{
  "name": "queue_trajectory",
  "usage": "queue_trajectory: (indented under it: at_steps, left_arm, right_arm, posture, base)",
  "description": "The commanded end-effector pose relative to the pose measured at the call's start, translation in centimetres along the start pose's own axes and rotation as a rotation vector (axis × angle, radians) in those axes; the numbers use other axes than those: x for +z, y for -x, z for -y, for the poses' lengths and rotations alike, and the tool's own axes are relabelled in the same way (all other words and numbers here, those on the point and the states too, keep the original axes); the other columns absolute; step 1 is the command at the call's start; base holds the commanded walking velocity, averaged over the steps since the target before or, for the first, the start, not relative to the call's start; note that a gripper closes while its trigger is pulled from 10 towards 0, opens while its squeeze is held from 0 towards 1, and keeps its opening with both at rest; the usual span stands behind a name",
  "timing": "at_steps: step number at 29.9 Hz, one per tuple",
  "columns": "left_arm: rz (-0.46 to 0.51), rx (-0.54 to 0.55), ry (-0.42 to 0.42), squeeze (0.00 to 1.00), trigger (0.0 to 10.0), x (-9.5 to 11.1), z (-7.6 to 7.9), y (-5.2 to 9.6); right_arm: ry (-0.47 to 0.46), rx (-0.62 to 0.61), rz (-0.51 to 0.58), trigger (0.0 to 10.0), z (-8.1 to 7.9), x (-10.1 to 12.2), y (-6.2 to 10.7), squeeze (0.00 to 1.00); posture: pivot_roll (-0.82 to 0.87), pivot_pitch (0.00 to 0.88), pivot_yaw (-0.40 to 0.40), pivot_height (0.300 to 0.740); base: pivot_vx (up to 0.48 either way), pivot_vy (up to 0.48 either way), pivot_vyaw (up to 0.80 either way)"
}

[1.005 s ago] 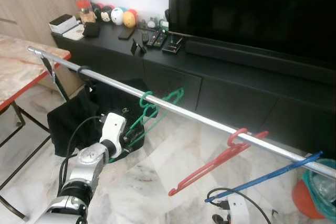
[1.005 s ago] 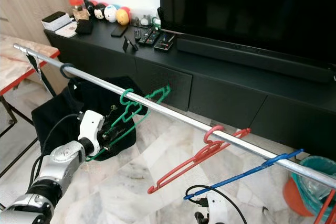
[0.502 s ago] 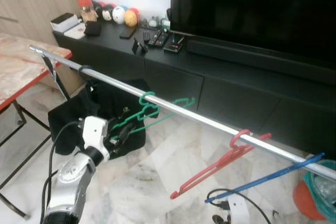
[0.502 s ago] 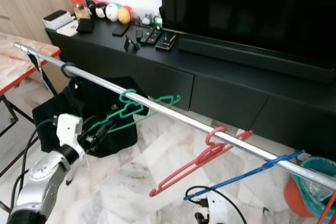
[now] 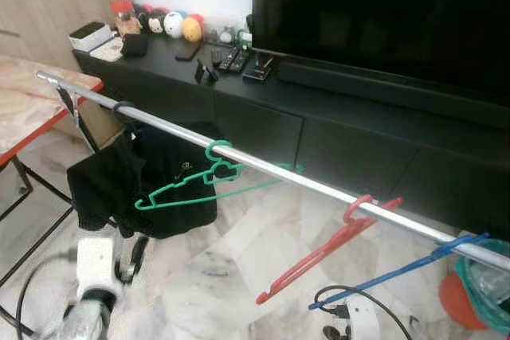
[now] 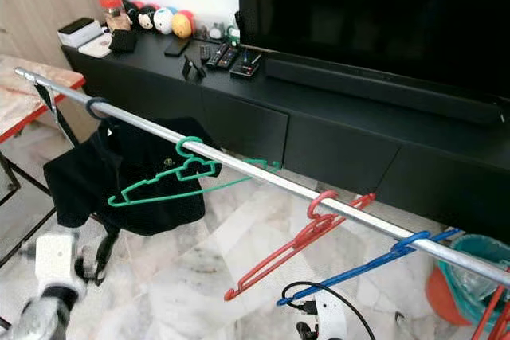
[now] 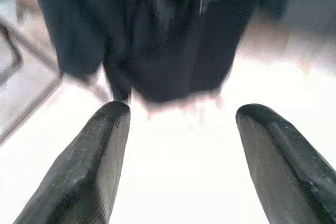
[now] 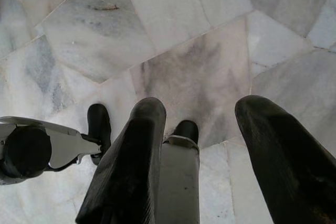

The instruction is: Hang hanger

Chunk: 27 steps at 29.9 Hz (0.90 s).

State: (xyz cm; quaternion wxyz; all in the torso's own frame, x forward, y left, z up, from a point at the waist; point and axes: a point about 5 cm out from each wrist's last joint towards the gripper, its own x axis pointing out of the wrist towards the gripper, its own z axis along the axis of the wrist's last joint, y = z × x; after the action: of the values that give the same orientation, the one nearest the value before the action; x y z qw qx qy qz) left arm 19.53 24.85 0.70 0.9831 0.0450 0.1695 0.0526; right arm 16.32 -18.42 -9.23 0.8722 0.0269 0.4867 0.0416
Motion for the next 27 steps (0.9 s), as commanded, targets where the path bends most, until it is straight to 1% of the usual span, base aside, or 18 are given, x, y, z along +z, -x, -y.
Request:
queue_trajectory:
  at_steps: [1,2,4,5,8,9,10,13,14,17,20,23,27]
  left_arm:
    - [-0.141,-0.016,-0.024,0.0,10.0,-2.6,0.1,0.3]
    - [-0.19,-0.036,-0.047,0.0,10.0,-3.5,0.3,0.4]
    - [-0.246,-0.079,-0.003,0.0,10.0,-4.6,0.9,0.5]
    - [-0.301,-0.105,-0.019,0.0,10.0,-5.6,1.5,0.4]
    - [-0.384,-0.084,-0.006,0.0,10.0,-6.9,2.1,0.1]
    - [-0.388,-0.082,-0.008,0.0,10.0,-7.0,2.2,0.0]
    - [-0.421,-0.074,0.006,0.0,10.0,-7.3,2.5,-0.1]
    - [-0.45,-0.067,0.03,0.0,10.0,-7.7,2.7,-0.2]
    - [-0.482,-0.073,0.028,0.0,10.0,-8.1,3.0,-0.2]
    - [-0.504,-0.066,0.039,0.0,10.0,-8.4,3.0,-0.2]
    - [-0.522,-0.084,0.021,0.0,10.0,-8.5,3.1,-0.3]
    - [-0.538,-0.069,0.027,0.0,10.0,-8.6,2.8,-0.3]
    - [-0.561,-0.073,0.003,0.0,10.0,-8.9,2.5,-0.1]
  right_arm:
    - [0.001,0.001,0.001,10.0,-0.1,0.1,0.0,0.0]
    - [0.002,0.001,0.002,10.0,-0.1,0.1,0.0,0.0]
    - [0.003,0.002,0.001,10.0,-0.2,0.1,-0.1,0.0]
    - [0.005,0.001,0.001,10.0,-0.2,0.1,-0.1,0.0]
    - [0.004,-0.003,0.001,10.0,-0.1,0.1,-0.1,0.0]
    - [0.005,-0.003,0.001,10.0,-0.1,0.1,-0.1,0.0]
    - [0.005,-0.005,0.001,10.0,-0.1,0.1,-0.1,0.0]
    - [0.006,-0.006,0.0,10.0,-0.1,0.1,-0.1,0.0]
    - [0.009,-0.008,-0.001,10.0,-0.1,0.1,-0.1,0.0]
    - [0.011,-0.01,-0.002,10.0,-0.1,0.1,-0.1,0.0]
    - [0.01,-0.011,-0.002,10.0,-0.2,0.1,-0.1,0.0]
    - [0.009,-0.008,-0.002,10.0,-0.5,0.1,-0.1,0.0]
    - [0.003,0.001,0.0,10.0,-0.9,0.2,-0.2,0.0]
  posture:
    - [-0.03,0.0,0.001,0.74]
    - [-0.03,0.0,0.001,0.74]
    - [-0.04,0.0,0.003,0.74]
    - [-0.04,0.0,0.003,0.74]
    - [-0.04,0.0,-0.001,0.74]
    - [-0.04,0.0,-0.001,0.74]
    - [-0.04,0.0,-0.001,0.74]
    - [-0.05,0.0,-0.001,0.74]
    - [-0.05,0.0,0.0,0.74]
    - [-0.05,0.0,-0.001,0.74]
    - [-0.05,0.0,0.0,0.74]
    - [-0.03,0.0,0.001,0.74]
    - [0.01,0.0,-0.006,0.74]
  base:
    - [0.0,0.0,0.0]
    - [0.0,0.0,0.0]
    - [0.0,0.0,0.0]
    - [0.0,0.0,0.0]
    - [0.0,0.0,0.0]
    - [0.0,0.0,0.0]
    - [0.0,0.0,0.0]
    - [0.0,0.0,0.0]
    - [0.0,0.0,0.0]
    - [0.0,0.0,0.0]
    - [0.0,0.0,0.0]
    - [0.0,0.261,0.0]
    - [0.0,0.313,0.0]
